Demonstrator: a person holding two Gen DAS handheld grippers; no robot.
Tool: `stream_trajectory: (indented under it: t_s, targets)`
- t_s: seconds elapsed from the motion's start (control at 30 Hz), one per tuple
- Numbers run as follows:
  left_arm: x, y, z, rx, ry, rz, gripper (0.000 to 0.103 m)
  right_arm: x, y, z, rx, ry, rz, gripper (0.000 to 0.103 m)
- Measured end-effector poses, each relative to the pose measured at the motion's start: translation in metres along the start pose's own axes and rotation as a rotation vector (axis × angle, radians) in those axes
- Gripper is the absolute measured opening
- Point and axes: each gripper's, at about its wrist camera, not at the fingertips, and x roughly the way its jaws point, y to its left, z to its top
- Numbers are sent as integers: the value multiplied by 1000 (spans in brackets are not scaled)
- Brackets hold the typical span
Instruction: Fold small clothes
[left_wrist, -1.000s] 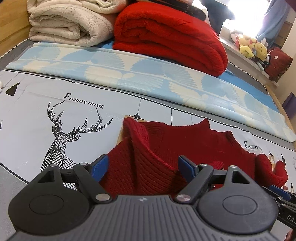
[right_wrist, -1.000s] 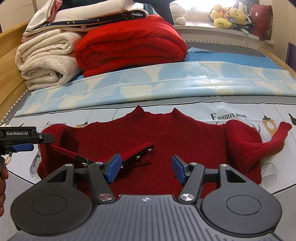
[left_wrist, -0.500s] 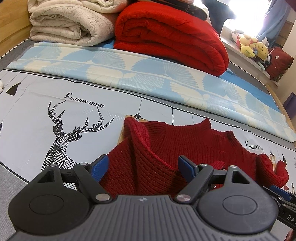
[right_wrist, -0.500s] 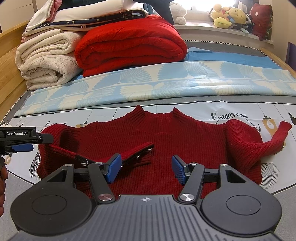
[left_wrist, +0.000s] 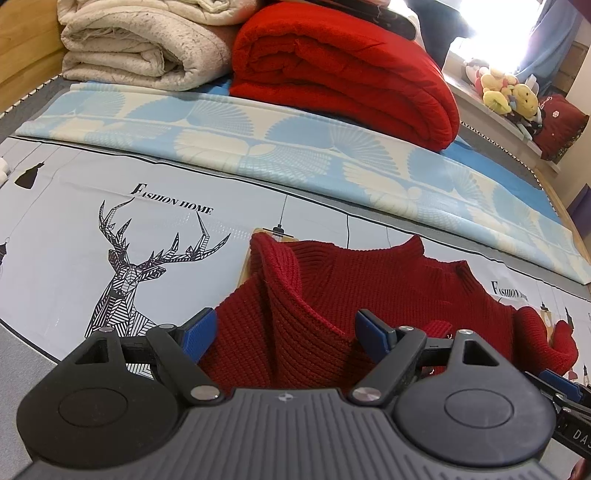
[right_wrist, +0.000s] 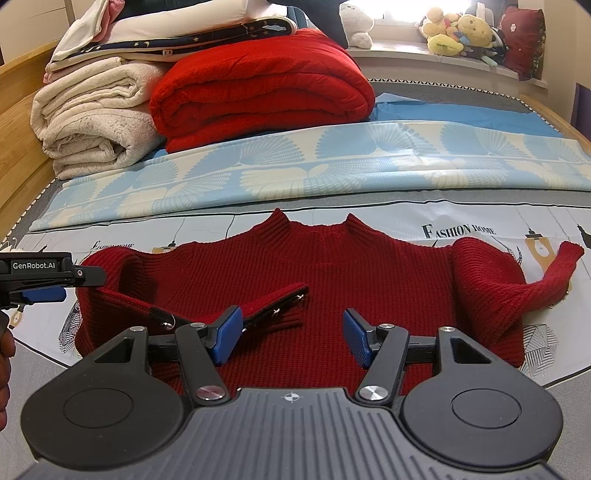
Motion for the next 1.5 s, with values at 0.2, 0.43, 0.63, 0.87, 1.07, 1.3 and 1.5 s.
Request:
stream_trajectory:
  t_s: [0.2,0.43,0.63,0.87,1.07,1.3,1.5]
  targets:
    - [0,0,0,-5,1,5,86,1,2,0,0,2,3,61]
    - [0,1,1,-9,2,14,86,0,2,-1,-6,-4,10,50]
    - [-1,1,2,-11,2,18,86,-1,3,0,-13,-9,19,32]
    - [-3,6,3,-25,-2,31,86,-1,3,1,-19,-16,31,25]
    - [-4,30,8,-99,4,47,45,1,-20,12,55,-56,25,25]
    - [-6,50,10,-173,5,49,32,30,-48,17,156,-20,104,27]
    - [-13,76,14,-297,-24,88,34,79,-46,12,157,68,180,44]
